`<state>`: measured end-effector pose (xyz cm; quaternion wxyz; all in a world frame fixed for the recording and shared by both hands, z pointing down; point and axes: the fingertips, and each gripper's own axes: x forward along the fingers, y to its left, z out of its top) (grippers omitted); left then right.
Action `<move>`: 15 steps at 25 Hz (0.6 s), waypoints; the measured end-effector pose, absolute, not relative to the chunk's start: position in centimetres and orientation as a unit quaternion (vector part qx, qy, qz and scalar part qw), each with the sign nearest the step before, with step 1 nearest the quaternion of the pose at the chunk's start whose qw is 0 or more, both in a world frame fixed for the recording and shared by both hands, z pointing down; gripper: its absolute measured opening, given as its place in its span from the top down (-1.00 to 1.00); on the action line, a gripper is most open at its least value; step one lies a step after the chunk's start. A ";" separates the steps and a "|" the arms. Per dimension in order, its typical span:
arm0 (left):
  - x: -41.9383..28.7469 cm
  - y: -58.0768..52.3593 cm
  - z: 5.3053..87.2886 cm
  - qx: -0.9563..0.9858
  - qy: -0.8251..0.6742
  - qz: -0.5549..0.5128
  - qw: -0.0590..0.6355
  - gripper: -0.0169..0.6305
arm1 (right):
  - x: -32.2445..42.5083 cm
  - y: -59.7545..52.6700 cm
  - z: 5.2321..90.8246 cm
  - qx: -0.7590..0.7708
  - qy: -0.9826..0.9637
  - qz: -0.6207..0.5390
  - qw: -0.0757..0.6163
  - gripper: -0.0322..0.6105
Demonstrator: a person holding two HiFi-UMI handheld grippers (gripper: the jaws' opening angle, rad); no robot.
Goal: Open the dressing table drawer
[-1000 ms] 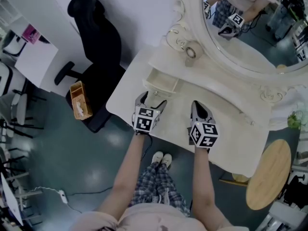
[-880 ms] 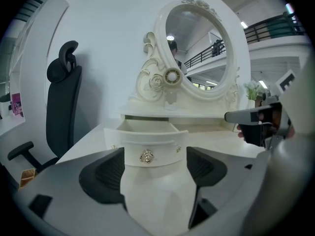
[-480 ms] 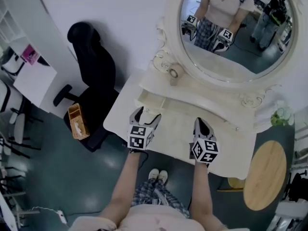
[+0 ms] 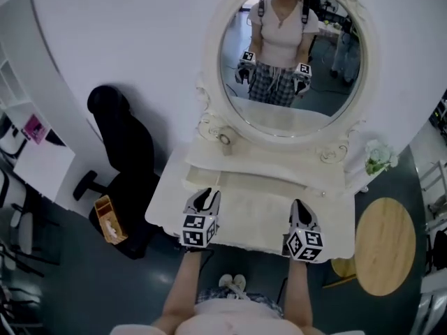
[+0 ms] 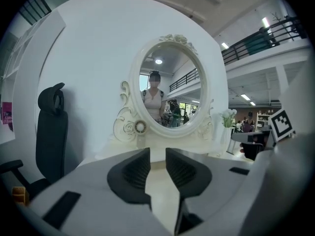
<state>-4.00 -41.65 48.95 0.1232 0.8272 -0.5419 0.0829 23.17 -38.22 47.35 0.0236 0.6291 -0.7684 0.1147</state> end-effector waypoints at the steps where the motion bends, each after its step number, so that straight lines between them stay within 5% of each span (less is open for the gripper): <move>1: -3.9 -41.5 48.6 0.827 -0.543 0.080 0.118 0.63 | 23.6 -37.8 47.1 0.632 -0.766 0.110 0.022 0.86; 4: -3.4 -41.1 47.4 0.833 -0.540 0.073 0.093 0.86 | 25.0 -36.5 45.9 0.641 -0.761 0.094 0.008 0.86; 15: -2.1 -40.2 45.6 0.855 -0.513 0.046 0.060 0.87 | 27.9 -34.4 43.9 0.655 -0.753 0.058 -0.024 0.86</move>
